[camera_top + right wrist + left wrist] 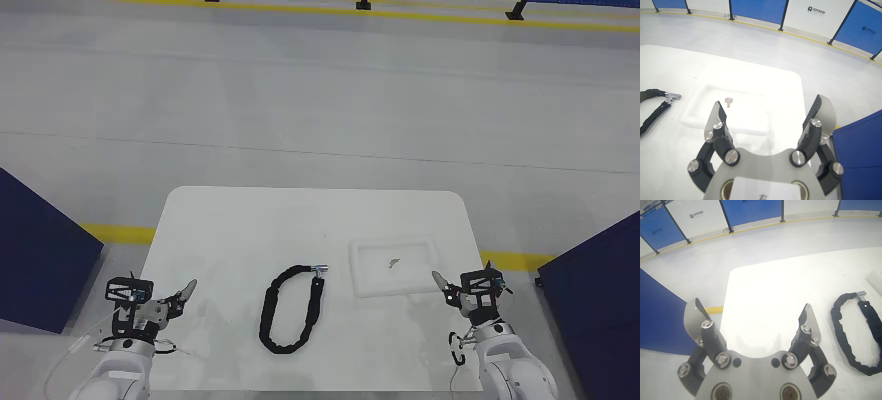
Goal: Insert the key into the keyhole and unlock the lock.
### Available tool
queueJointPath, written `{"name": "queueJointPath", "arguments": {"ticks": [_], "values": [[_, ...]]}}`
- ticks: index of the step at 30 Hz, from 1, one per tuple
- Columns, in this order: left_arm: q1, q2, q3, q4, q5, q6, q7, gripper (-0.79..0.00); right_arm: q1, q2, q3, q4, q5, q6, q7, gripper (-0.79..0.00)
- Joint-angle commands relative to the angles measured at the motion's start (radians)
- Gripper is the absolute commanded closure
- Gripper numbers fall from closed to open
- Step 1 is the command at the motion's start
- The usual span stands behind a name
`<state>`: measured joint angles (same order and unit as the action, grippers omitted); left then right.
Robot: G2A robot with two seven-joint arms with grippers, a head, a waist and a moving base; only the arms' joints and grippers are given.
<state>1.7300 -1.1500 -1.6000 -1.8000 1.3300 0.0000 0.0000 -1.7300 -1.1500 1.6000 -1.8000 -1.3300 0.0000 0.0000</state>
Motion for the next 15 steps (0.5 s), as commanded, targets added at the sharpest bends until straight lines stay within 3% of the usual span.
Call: {"name": "queueJointPath", "arguments": {"ticks": [1,8,15], "values": [[0.000,0.000,0.000,0.000,0.000,0.000,0.000,-0.785,0.000,0.000,0.000,0.000,0.000,0.000,0.000,-0.785],[0.000,0.000,0.000,0.000,0.000,0.000,0.000,-0.785,0.027,0.003,0.002,0.006,-0.043,-0.033,-0.008,-0.785],[0.000,0.000,0.000,0.000,0.000,0.000,0.000,-0.785,0.165,0.021,0.032,0.062,-0.126,-0.249,0.038,-0.785]]}}
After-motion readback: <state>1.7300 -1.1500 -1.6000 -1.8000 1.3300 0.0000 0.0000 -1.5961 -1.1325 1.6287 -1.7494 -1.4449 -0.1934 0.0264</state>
